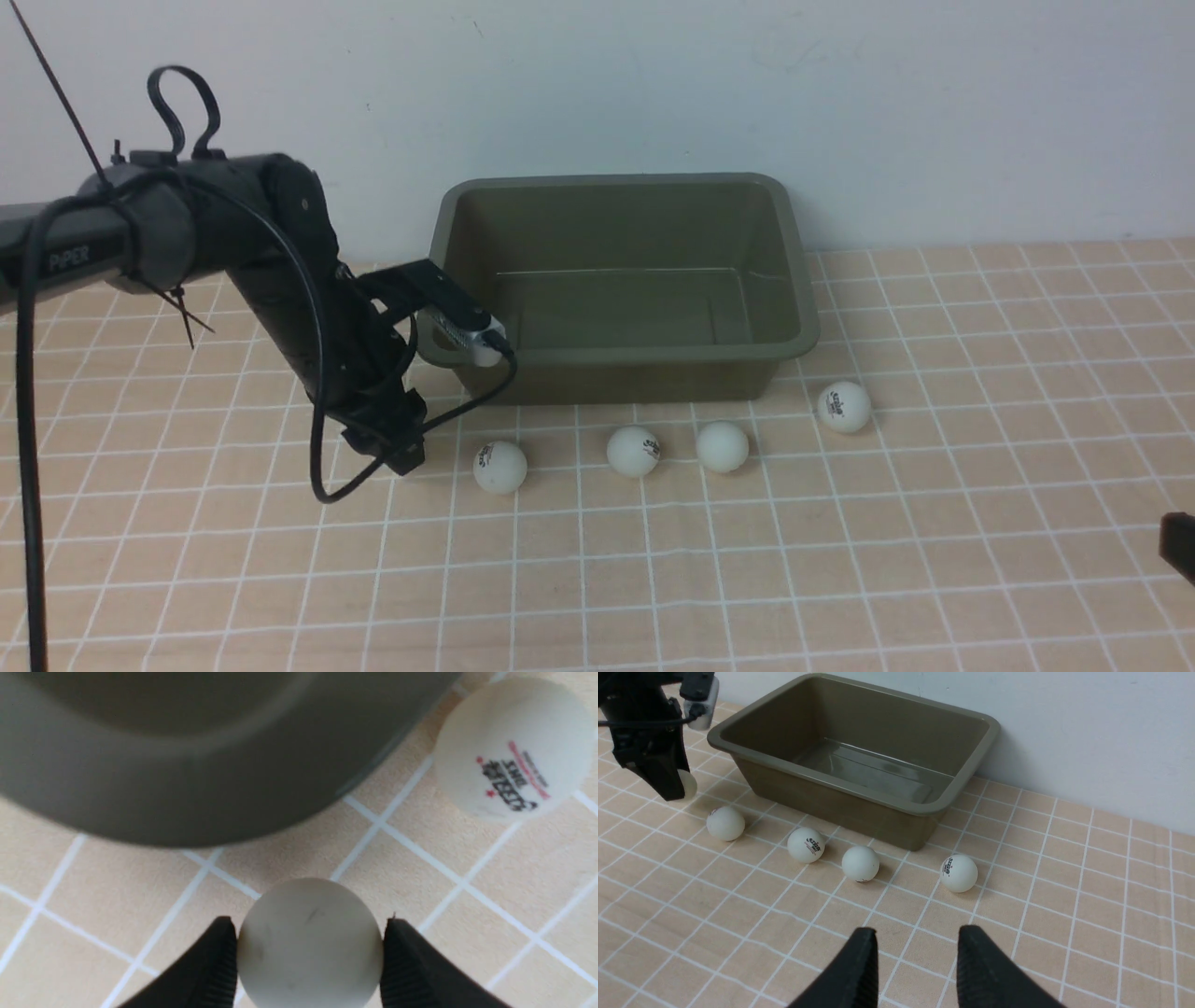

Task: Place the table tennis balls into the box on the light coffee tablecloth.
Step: 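Reach for and grasp a ping pong ball on the table beside the basket, then drop the ball into the bin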

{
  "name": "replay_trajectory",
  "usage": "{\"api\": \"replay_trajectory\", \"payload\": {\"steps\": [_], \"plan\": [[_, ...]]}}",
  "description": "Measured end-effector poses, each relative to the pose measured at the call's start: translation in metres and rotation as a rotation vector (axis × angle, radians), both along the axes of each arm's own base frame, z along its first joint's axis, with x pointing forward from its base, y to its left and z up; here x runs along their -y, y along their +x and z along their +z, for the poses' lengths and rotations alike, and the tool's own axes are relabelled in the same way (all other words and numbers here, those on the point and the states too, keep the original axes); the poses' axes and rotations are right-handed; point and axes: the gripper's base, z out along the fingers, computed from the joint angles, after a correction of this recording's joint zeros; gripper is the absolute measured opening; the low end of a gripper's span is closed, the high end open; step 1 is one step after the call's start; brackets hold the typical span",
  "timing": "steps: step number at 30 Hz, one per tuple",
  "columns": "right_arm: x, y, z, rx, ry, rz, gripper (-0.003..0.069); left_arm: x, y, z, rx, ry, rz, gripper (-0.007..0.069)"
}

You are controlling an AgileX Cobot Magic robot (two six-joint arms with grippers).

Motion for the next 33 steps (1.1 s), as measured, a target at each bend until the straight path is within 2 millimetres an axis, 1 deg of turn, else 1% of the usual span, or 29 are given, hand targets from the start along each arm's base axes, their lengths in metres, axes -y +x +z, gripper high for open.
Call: {"api": "replay_trajectory", "payload": {"steps": [2,5,6,7,8,9,10,11,12,13,14,16,20,21,22,24,26,27,29,30,31,32,33], "plan": [[0.000,0.000,0.000,0.004,0.000,-0.003,0.0231,0.002,0.001,0.024,0.002,-0.017,-0.004,0.0317],[0.001,0.001,0.001,0.009,0.000,-0.008,0.0231,0.009,0.004,0.063,0.035,-0.095,-0.005,0.0317],[0.001,0.001,0.001,0.009,0.000,-0.008,0.0231,0.009,0.003,0.064,0.032,-0.102,-0.004,0.0317],[0.001,0.001,0.001,0.009,0.000,-0.008,0.0231,0.016,0.008,0.083,0.079,-0.179,-0.006,0.0317],[0.001,0.001,0.001,0.010,0.000,-0.009,0.0231,0.020,0.011,0.093,0.111,-0.224,-0.013,0.0317],[0.001,0.001,0.001,0.010,0.000,-0.009,0.0231,0.020,0.012,0.094,0.117,-0.225,-0.014,0.0317],[0.001,0.001,0.001,0.011,0.000,-0.010,0.0231,0.028,0.017,0.105,0.160,-0.287,-0.035,0.0317],[0.001,0.001,0.001,0.011,0.000,-0.010,0.0231,0.031,0.020,0.109,0.182,-0.308,-0.049,0.0317],[0.001,0.001,0.001,0.011,0.000,-0.010,0.0231,0.037,0.025,0.112,0.204,-0.329,-0.064,0.0317],[0.001,0.001,0.001,0.011,0.000,-0.010,0.0231,0.038,0.026,0.112,0.207,-0.330,-0.067,0.0317],[0.001,0.001,0.001,0.011,0.000,-0.010,0.0231,0.044,0.033,0.111,0.224,-0.327,-0.086,0.0317],[0.001,0.001,0.001,0.011,0.000,-0.010,0.0231,0.052,0.040,0.104,0.234,-0.289,-0.114,0.0317],[0.001,0.001,0.001,0.011,0.004,-0.009,0.0231,0.069,0.056,0.079,0.237,-0.140,-0.154,0.0317],[0.001,0.001,0.001,0.011,0.004,-0.009,0.0231,0.069,0.057,0.078,0.236,-0.140,-0.154,0.0317],[0.000,0.001,0.001,0.012,0.014,-0.008,0.0231,0.074,0.060,0.071,0.230,-0.107,-0.148,0.0318],[0.000,0.001,0.002,0.012,0.026,-0.005,0.0231,0.079,0.061,0.069,0.231,-0.094,-0.136,0.0333],[-0.002,0.000,0.002,0.005,0.046,0.007,0.0231,0.086,0.061,0.079,0.255,-0.094,-0.108,0.0389],[-0.002,0.000,0.002,0.003,0.046,0.009,0.0231,0.086,0.061,0.081,0.261,-0.096,-0.105,0.0400],[-0.003,-0.001,0.002,-0.003,0.054,0.017,0.0231,0.090,0.059,0.099,0.266,-0.102,-0.055,0.0437],[-0.003,-0.001,0.002,-0.004,0.054,0.018,0.0231,0.089,0.059,0.100,0.265,-0.102,-0.048,0.0437],[-0.003,-0.001,0.001,-0.007,0.054,0.021,0.0231,0.089,0.059,0.108,0.272,-0.101,-0.021,0.0437],[-0.004,-0.001,0.001,-0.014,0.055,0.028,0.0231,0.088,0.059,0.125,0.307,-0.103,0.034,0.0429],[-0.004,-0.002,0.001,-0.015,0.056,0.029,0.0231,0.088,0.059,0.128,0.318,-0.106,0.042,0.0427]]}}
